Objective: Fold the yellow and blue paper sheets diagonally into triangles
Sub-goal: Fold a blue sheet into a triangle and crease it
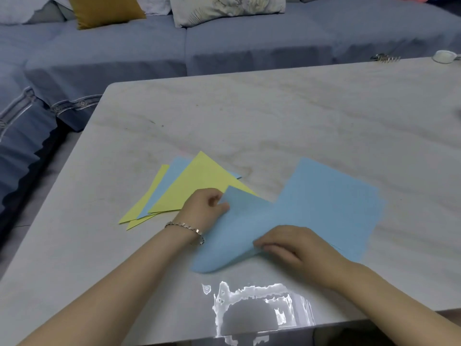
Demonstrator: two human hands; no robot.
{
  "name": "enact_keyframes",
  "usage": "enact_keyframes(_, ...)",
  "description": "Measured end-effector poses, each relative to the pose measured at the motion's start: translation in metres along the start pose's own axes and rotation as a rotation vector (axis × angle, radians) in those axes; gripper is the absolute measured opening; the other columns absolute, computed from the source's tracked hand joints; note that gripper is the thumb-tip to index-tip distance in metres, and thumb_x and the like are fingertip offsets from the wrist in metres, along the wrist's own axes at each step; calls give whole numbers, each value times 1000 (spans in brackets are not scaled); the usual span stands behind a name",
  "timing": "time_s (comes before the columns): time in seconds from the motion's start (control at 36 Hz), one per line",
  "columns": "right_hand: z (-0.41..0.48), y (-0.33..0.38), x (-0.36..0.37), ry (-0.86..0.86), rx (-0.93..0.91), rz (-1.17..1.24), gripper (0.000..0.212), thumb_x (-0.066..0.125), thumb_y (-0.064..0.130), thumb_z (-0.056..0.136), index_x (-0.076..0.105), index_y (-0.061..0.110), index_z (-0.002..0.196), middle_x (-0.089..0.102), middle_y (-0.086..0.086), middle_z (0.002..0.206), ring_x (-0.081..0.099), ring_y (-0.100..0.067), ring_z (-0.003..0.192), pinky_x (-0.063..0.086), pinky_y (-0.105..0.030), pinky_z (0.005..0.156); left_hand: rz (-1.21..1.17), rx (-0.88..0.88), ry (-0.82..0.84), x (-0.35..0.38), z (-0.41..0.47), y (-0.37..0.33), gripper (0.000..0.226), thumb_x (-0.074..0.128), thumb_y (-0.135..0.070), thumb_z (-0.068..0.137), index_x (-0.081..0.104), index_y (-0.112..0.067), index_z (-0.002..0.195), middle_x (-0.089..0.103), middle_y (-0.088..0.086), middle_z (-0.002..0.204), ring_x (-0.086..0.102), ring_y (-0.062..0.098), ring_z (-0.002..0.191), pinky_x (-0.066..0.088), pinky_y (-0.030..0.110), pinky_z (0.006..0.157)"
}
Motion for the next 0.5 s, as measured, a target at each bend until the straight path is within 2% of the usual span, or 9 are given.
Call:
enact_keyframes(0.06,7,-2,-4,-83,78,73,32,45,44,86,68,22,94,67,11,96,56,2,93,40,-10,82,5,105,58,3,-7,-10,18,56,-11,86,55,-1,72,42,5,63,35,15,61,27,25,56)
enact_keyframes(0.11,13,-2,-8,-195,144,97,24,53,49,79,67,30,86,57,20,106,49,7,103,32,-6,90,-19,182,109,5,-15,-17,21,52,-14,90,56,3,77,44,7,66,36,14,62,28,25,57)
enact_keyframes(0.17,19,-2,-13,-290,272,126,8,67,46,71,67,38,69,49,27,112,43,8,108,27,-1,89,-43,224,139,7,-23,-24,23,50,-14,91,57,-1,75,44,4,65,35,10,59,28,21,55)
enact_keyframes(0.19,20,-1,-15,-323,331,149,12,73,39,69,65,41,60,49,28,113,42,9,109,26,1,86,-53,231,142,7,-26,-26,23,49,-15,91,56,-6,71,42,1,62,33,6,56,27,18,53)
enact_keyframes(0.25,23,0,-17,-352,402,225,23,76,27,69,64,41,56,56,27,106,48,10,101,32,-1,81,-91,220,145,6,-30,-29,25,48,-15,92,53,-15,67,42,-2,61,33,4,54,28,17,53)
enact_keyframes(0.31,25,2,-18,-355,435,340,19,76,20,70,66,30,57,66,19,78,58,5,75,41,-9,69,-153,196,140,6,-33,-31,23,47,-17,92,57,-15,71,48,1,66,38,9,59,31,22,57)
enact_keyframes(0.36,25,4,-16,-365,473,417,17,76,17,70,67,21,57,65,13,57,57,-1,56,41,-13,55,-212,173,108,6,-37,-32,24,48,-19,92,61,-13,72,51,1,68,40,7,60,32,20,57)
enact_keyframes(0.44,24,7,-12,-399,496,405,15,78,19,67,66,18,59,64,8,57,56,-4,55,42,-16,53,-279,163,66,9,-43,-33,18,56,-24,88,63,-24,72,58,-9,65,47,-4,56,36,9,54)
enact_keyframes(0.5,23,9,-11,-439,501,392,17,80,17,65,63,22,63,63,6,60,55,-5,56,42,-15,55,-281,149,10,12,-46,-32,10,63,-20,83,65,-27,77,60,-14,65,51,-7,53,37,5,52)
Point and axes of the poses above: each hand's wrist, its own z-axis towards the middle knuckle, its own x-axis out of the palm, y = z × x, the point moved 2 cm from there along z, towards the middle knuckle
